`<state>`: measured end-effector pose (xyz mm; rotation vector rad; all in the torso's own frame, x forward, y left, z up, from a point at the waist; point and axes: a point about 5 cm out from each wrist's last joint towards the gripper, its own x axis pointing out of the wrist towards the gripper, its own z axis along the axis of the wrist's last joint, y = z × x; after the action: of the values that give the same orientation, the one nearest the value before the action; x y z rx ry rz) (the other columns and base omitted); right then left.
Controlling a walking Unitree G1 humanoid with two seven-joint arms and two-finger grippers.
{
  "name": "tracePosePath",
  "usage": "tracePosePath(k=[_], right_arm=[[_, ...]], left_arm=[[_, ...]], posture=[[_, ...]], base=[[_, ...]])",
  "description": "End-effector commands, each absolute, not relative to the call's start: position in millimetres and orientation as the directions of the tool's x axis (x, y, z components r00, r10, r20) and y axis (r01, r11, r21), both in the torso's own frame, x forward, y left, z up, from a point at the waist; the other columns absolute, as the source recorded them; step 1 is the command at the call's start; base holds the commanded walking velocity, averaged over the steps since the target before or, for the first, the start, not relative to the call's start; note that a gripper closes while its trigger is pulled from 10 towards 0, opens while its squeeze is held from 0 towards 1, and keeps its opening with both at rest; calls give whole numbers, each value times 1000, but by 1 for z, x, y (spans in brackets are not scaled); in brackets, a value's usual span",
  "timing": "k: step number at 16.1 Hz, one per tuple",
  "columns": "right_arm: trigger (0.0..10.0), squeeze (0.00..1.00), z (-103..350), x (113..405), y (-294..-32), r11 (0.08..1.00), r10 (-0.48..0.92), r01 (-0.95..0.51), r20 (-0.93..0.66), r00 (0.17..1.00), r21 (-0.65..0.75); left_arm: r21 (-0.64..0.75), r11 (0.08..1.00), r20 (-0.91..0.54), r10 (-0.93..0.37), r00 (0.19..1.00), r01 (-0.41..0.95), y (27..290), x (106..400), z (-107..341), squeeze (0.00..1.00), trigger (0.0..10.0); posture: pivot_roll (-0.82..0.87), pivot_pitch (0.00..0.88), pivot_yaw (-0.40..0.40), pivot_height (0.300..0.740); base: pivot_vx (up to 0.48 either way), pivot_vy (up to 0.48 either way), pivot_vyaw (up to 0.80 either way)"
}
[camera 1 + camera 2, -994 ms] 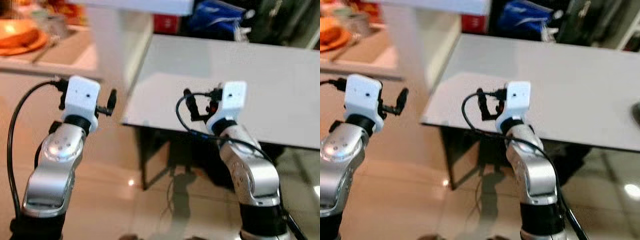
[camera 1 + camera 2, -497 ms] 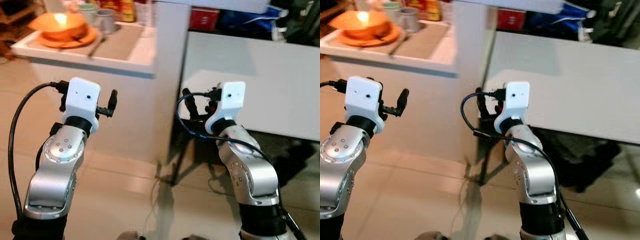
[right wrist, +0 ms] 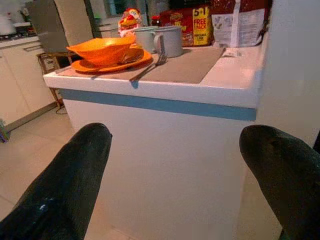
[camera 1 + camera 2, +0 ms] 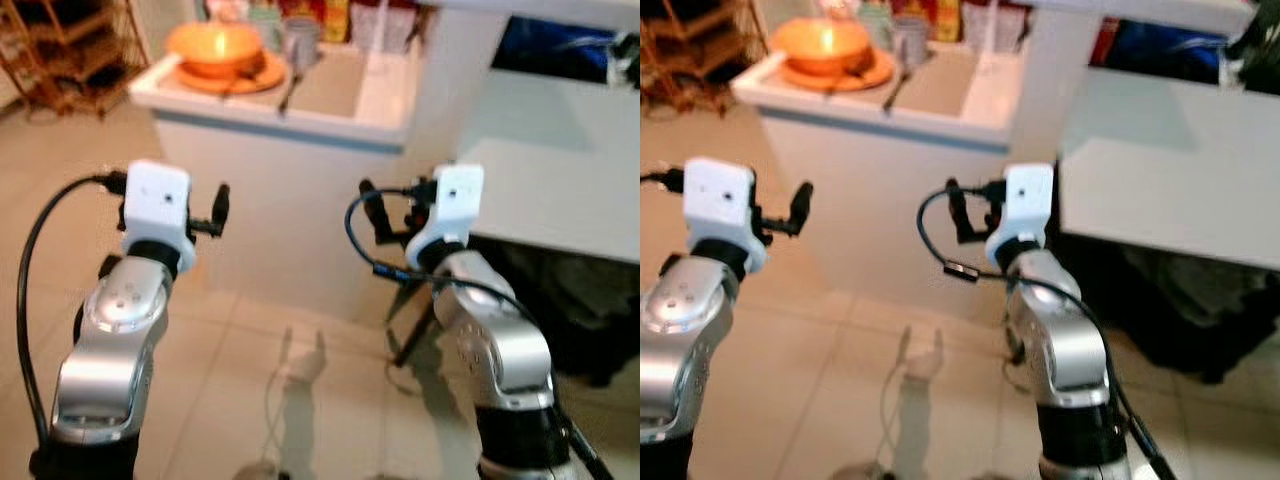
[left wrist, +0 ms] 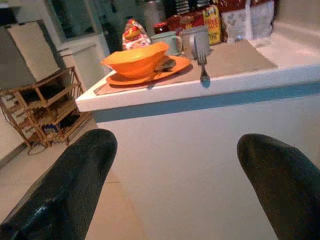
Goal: Setting the table
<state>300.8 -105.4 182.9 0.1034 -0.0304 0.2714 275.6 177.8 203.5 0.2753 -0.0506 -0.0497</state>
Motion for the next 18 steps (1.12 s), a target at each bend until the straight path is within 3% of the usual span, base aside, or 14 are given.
tracePosePath(k=[1,2,3,7,18], right_arm=[[10000,906,186,302,-107,957,270,-274,58,961,94],[10000,0,187,302,-104,951,301,-304,58,952,62],[10000,0,188,304,-99,949,314,-314,51,948,-12],[10000,0,195,308,-95,945,326,-325,84,941,-25],[10000,0,203,319,-109,973,214,-224,144,966,60]], left_arm=[[296,955,59,-60,996,40,176,276,209,0,10000],[287,957,73,-58,996,34,178,277,211,0,10000],[283,959,79,-53,995,29,181,277,213,0,10000],[292,956,90,-52,995,24,182,277,216,0,10000],[322,946,83,-72,994,41,183,278,216,0,10000]], posture=[[113,26,-18,740],[114,24,-18,740],[116,22,-19,740],[122,13,-20,740],[128,0,-17,740]], base=[[0,0,0],[375,0,0],[480,0,475],[480,0,800],[480,0,0]])
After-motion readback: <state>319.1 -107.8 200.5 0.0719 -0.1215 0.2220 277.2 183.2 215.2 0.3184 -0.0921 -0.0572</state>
